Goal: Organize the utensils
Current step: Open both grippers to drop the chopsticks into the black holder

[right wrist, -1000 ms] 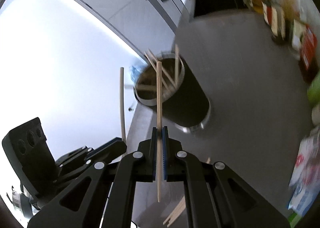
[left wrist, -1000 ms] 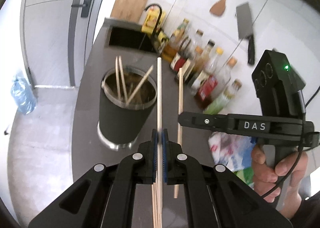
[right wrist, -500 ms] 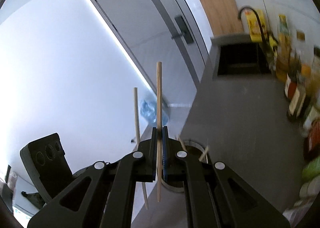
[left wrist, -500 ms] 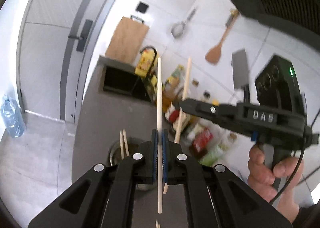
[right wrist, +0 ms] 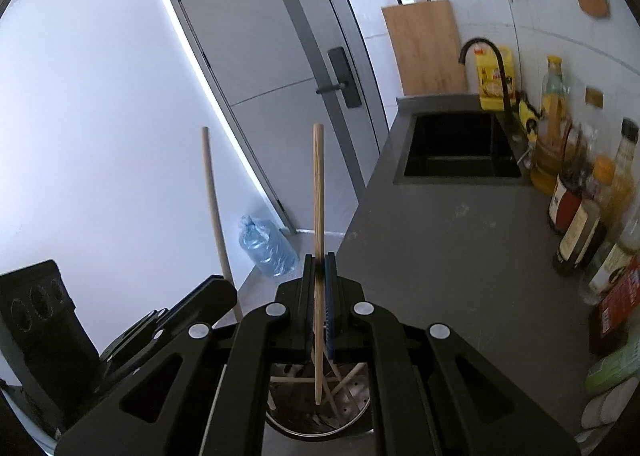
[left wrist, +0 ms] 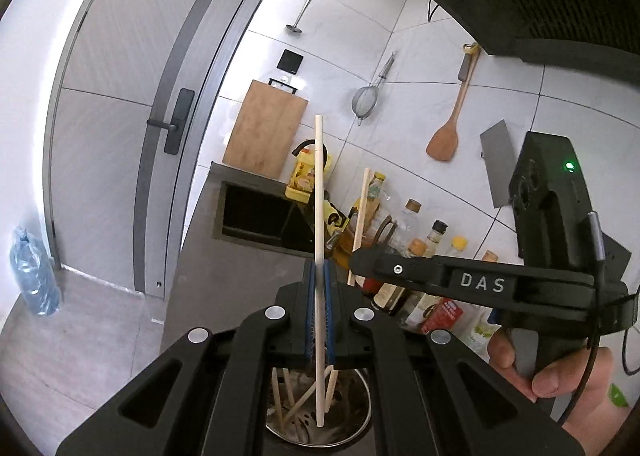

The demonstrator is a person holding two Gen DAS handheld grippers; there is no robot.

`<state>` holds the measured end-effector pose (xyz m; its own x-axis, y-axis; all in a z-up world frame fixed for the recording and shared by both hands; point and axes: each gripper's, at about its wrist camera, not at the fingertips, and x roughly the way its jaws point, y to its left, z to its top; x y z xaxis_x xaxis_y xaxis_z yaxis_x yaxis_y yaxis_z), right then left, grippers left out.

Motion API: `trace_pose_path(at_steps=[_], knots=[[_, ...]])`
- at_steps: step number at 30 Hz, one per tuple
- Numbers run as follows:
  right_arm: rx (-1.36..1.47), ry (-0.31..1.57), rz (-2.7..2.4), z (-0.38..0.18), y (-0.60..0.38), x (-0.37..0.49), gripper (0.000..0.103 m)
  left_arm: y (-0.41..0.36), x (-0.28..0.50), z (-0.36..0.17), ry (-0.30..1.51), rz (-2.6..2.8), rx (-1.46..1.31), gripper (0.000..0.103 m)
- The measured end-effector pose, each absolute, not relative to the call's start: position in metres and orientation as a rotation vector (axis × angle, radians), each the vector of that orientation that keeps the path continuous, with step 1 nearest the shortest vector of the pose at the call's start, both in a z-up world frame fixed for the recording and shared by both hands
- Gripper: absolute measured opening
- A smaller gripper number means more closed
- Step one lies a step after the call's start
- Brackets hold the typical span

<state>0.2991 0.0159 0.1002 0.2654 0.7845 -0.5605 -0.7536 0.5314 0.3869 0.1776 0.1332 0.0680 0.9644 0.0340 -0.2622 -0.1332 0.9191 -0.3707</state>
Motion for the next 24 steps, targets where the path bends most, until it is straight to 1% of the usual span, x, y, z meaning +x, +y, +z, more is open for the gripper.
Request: trace_pose_path(at_steps=[5, 8, 9, 10, 11, 13, 14, 24], knots=[[0.069, 0.779, 1.076, 0.096, 0.016, 0.299, 0.006, 0.135, 0.181, 0.055, 0.265, 0.088, -0.399, 0.004], [0.065, 0.784, 1.082, 0.094, 0.014, 0.298, 0.006, 0.134, 0.181, 0.054, 0.255, 0.103, -0.393, 0.006], [0.067, 0.788, 1.079, 0.093, 0.014, 0.299, 0.006, 0.131, 0.180, 0.055, 0.252, 0.116, -0.382, 0.009], [0.076, 0.794, 1.079, 0.092, 0.011, 0.300, 0.007, 0.130, 0.180, 0.055, 0.252, 0.111, -0.383, 0.017], [0.085, 0.795, 1.078, 0.092, 0.009, 0.301, 0.013, 0.129, 0.180, 0.056, 0.248, 0.114, -0.384, 0.021], [0.102, 0.793, 1.076, 0.093, 0.005, 0.305, 0.021, 0.128, 0.178, 0.057, 0.240, 0.116, -0.385, 0.023], [0.106, 0.794, 1.081, 0.093, 0.003, 0.305, 0.023, 0.128, 0.178, 0.058, 0.244, 0.118, -0.387, 0.023], [0.212, 0.815, 1.106, 0.107, -0.030, 0.302, 0.023, 0.121, 0.155, 0.074, 0.204, 0.133, -0.403, 0.023]])
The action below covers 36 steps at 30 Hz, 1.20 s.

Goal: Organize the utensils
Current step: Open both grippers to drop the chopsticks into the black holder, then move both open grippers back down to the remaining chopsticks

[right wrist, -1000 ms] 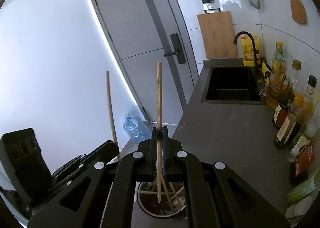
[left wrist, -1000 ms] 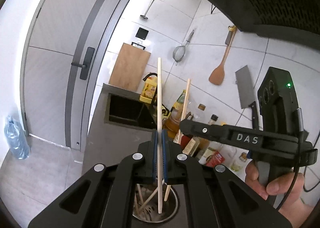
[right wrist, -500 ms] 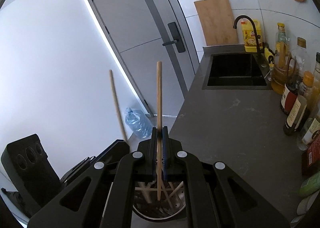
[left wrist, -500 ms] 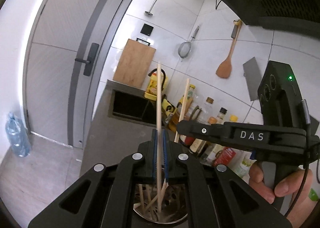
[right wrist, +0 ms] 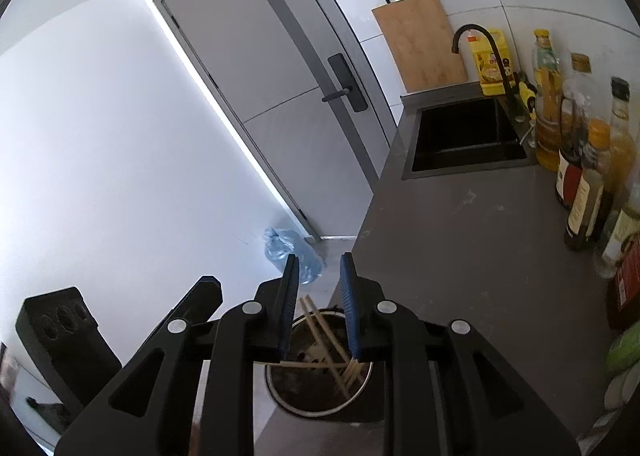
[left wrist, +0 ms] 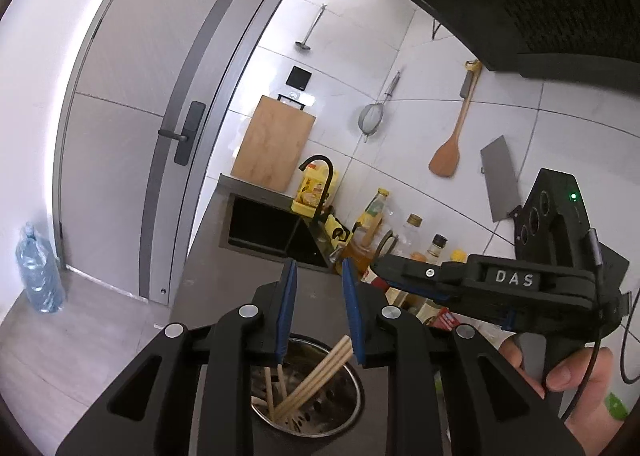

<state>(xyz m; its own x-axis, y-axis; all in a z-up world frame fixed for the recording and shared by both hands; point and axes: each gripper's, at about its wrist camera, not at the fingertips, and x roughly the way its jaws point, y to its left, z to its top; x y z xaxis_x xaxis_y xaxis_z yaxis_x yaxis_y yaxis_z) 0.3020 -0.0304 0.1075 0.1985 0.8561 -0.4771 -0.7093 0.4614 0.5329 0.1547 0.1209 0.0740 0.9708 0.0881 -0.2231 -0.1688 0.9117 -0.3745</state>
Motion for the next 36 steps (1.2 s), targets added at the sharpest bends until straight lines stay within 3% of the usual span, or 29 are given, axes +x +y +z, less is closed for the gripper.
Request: trace_pose_path(at_steps=[10, 15, 18, 22, 23, 25, 31, 36], knots=[[0.333, 0.867, 1.178, 0.116, -0.073, 0.271, 0.033, 0.094, 0.123, 0.095, 0.247, 0.170, -0.361, 0.023], [0.361, 0.885, 1.190, 0.114, -0.095, 0.256, 0.039, 0.076, 0.103, 0.105, 0.263, 0.191, -0.324, 0.037], [0.400, 0.888, 1.182, 0.112, -0.114, 0.250, 0.053, 0.067, 0.091, 0.111, 0.278, 0.207, -0.302, 0.047], [0.406, 0.902, 1.181, 0.108, -0.130, 0.241, 0.075, 0.061, 0.077, 0.115, 0.306, 0.230, -0.321, 0.066], [0.409, 0.909, 1.184, 0.106, -0.134, 0.239, 0.077, 0.061, 0.074, 0.115, 0.314, 0.238, -0.329, 0.077], [0.413, 0.930, 1.177, 0.103, -0.143, 0.234, 0.084, 0.059, 0.068, 0.115, 0.338, 0.265, -0.342, 0.089], [0.401, 0.940, 1.177, 0.096, -0.171, 0.218, 0.096, 0.060, 0.057, 0.113, 0.452, 0.242, -0.407, 0.096], [0.383, 0.994, 1.152, 0.082, -0.182, 0.205, 0.096, 0.059, 0.048, 0.109, 0.499, 0.205, -0.404, 0.096]])
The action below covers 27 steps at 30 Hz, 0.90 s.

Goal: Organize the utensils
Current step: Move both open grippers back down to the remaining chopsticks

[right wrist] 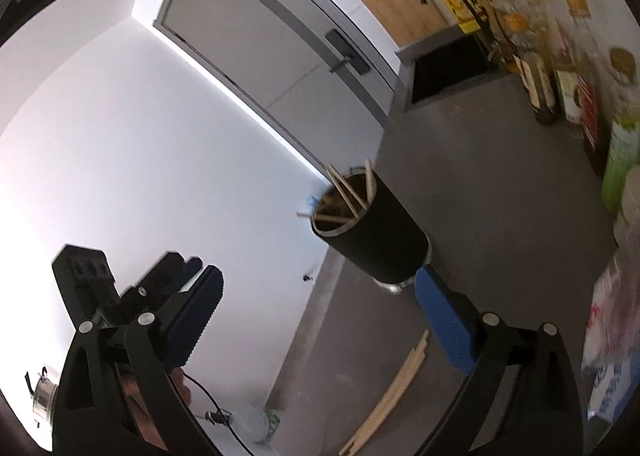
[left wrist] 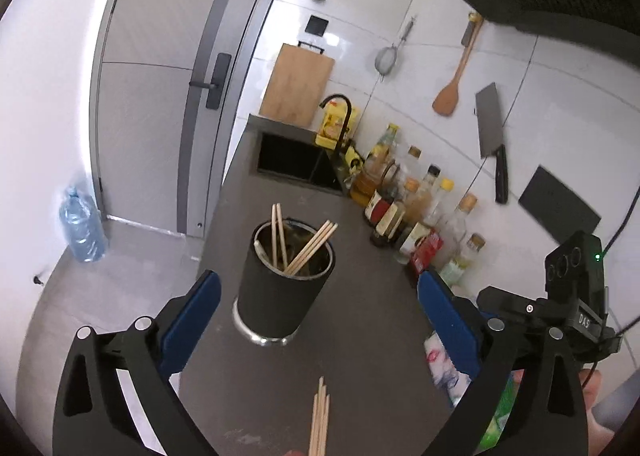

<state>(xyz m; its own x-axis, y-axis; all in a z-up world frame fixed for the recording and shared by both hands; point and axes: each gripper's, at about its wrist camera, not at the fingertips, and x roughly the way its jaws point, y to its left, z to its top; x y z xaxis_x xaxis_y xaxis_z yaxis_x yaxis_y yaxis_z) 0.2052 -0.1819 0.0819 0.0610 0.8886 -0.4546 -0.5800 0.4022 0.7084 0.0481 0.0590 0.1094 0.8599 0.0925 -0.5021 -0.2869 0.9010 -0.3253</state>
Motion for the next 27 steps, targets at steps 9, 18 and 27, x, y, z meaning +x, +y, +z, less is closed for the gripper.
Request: trace_pose_path(at_steps=[9, 18, 27], knots=[[0.334, 1.147, 1.049, 0.040, -0.175, 0.173, 0.096, 0.062, 0.044, 0.058, 0.661, 0.124, -0.474, 0.096], [0.339, 1.321, 0.910, -0.009, -0.160, 0.158, 0.096, 0.071, 0.038, -0.005, 0.896, 0.036, -0.497, 0.096], [0.388, 1.473, 0.816, -0.054, -0.155, 0.146, 0.090, 0.065, 0.036, -0.041, 1.033, -0.065, -0.469, 0.095]])
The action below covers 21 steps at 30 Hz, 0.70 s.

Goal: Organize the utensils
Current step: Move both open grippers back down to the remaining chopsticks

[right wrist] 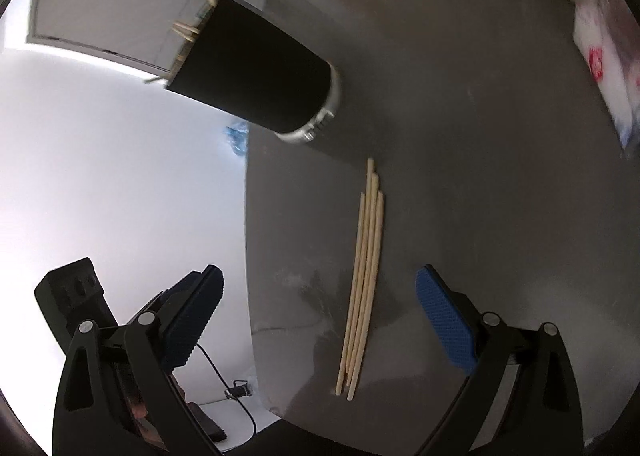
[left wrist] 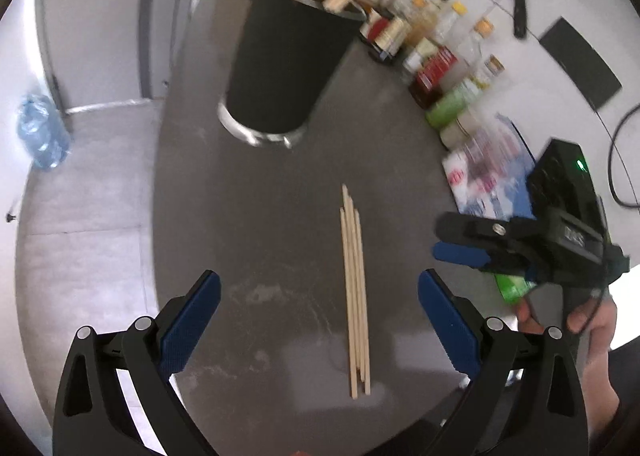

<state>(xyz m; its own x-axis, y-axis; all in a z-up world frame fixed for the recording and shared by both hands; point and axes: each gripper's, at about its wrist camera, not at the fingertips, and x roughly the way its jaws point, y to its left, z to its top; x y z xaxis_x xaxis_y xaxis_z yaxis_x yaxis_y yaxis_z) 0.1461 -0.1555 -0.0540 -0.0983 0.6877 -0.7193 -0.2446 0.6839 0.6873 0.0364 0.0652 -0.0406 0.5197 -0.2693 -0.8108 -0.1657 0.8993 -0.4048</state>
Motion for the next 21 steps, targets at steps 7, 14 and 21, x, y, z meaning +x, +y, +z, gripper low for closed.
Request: trace_pose_path(at_steps=[7, 14, 21], knots=[[0.318, 1.574, 0.717, -0.075, -0.142, 0.144, 0.065, 0.052, 0.041, -0.064, 1.139, -0.154, -0.413, 0.094], [0.221, 1.623, 0.628, -0.089, -0.125, 0.140, 0.028, 0.057, 0.036, -0.077, 1.165, -0.170, -0.377, 0.094], [0.140, 1.627, 0.580, -0.089, -0.112, 0.139, 0.015, 0.067, 0.027, -0.081, 1.152, -0.187, -0.395, 0.094]])
